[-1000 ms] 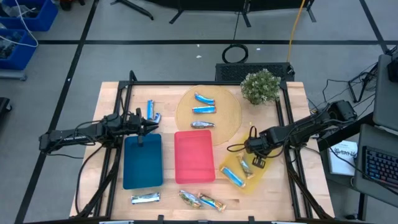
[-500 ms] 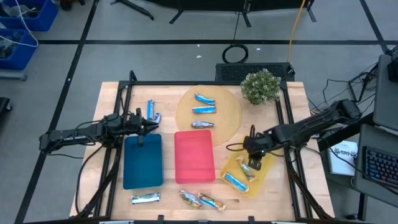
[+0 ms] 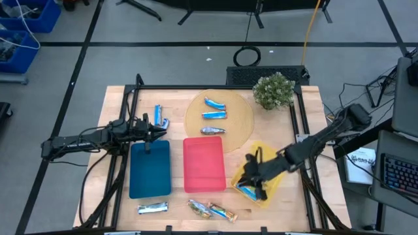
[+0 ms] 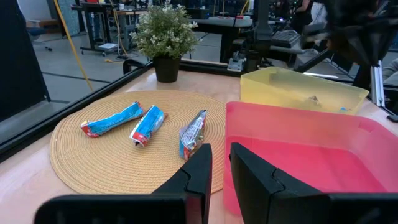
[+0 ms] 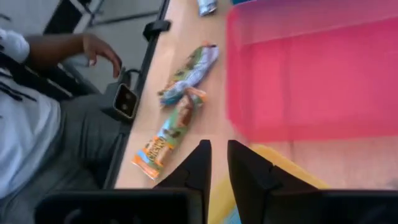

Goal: Pick and place Granola Bars by type
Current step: Adjust the yellow bin

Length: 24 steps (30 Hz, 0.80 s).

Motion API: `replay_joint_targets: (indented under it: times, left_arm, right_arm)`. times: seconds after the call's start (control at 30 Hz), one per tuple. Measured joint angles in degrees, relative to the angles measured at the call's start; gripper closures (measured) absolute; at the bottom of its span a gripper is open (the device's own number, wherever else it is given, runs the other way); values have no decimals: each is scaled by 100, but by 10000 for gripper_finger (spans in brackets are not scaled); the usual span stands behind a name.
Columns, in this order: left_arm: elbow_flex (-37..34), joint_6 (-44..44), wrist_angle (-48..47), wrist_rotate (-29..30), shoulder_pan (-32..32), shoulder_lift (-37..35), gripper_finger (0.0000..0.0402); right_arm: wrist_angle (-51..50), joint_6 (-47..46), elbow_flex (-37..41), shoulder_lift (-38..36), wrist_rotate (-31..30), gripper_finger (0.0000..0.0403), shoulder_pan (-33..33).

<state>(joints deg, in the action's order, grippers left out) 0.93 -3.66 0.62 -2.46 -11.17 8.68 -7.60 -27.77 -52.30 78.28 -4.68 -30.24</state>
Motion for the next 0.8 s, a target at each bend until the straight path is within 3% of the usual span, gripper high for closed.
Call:
replay_joint_targets:
  times: [0.2, 0.43, 0.63, 0.8]
  left_arm:
    - [0, -1, 0, 0, 0, -1, 339]
    - [-1, -1, 0, 0, 1, 1, 339]
    - [0, -1, 0, 0, 0, -1, 339]
    - [-2, 0, 0, 0, 1, 1, 339]
  right_arm:
    - [-946, -11, -1531, 1205, 12, 389, -408]
    - [-1603, -711, -2886, 2262, 23, 396, -748]
    - [-1561, -1493, -3194, 2897, 50, 397, -890]
    - [-1374, -2097, -3197, 3438, 663, 396, -896]
